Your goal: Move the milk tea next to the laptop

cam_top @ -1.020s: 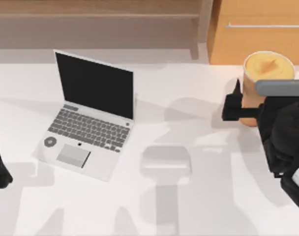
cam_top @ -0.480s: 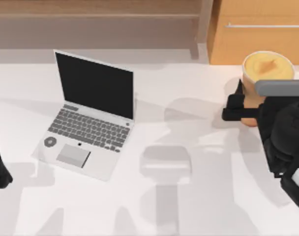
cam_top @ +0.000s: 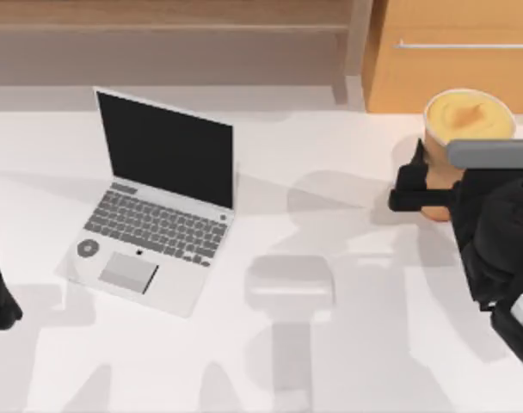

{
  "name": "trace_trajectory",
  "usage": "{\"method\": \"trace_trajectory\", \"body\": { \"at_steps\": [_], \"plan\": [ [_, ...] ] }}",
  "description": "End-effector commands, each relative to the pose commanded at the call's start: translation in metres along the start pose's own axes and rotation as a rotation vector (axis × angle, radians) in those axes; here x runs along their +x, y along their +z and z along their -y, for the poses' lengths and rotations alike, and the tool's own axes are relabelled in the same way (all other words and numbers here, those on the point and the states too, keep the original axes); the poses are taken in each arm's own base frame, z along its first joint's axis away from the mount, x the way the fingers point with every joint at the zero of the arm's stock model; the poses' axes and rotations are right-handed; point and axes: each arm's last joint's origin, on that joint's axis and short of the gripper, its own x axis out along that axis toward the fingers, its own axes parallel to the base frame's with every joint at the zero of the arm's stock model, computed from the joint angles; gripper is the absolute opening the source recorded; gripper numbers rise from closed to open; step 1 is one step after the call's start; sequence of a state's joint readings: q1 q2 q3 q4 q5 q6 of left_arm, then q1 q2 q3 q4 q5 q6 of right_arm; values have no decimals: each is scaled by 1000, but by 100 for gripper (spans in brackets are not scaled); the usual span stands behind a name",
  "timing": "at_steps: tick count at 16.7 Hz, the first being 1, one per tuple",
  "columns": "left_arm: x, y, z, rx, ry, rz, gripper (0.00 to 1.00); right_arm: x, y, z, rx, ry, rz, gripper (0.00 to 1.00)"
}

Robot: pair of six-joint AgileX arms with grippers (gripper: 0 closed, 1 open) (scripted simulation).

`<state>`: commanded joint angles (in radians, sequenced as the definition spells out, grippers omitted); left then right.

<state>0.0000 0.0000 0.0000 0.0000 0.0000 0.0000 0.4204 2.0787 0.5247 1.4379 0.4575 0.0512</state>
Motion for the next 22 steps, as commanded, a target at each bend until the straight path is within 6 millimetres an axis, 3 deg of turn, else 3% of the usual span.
{"method": "trace_trajectory", "body": {
  "at_steps": [18,22],
  "plan": [
    [0,0,0,0,0,0,100,-1,9,0,3,1,0,0],
    [0,0,0,0,0,0,100,4,32,-16,58,10,96,0]
  ]
}}
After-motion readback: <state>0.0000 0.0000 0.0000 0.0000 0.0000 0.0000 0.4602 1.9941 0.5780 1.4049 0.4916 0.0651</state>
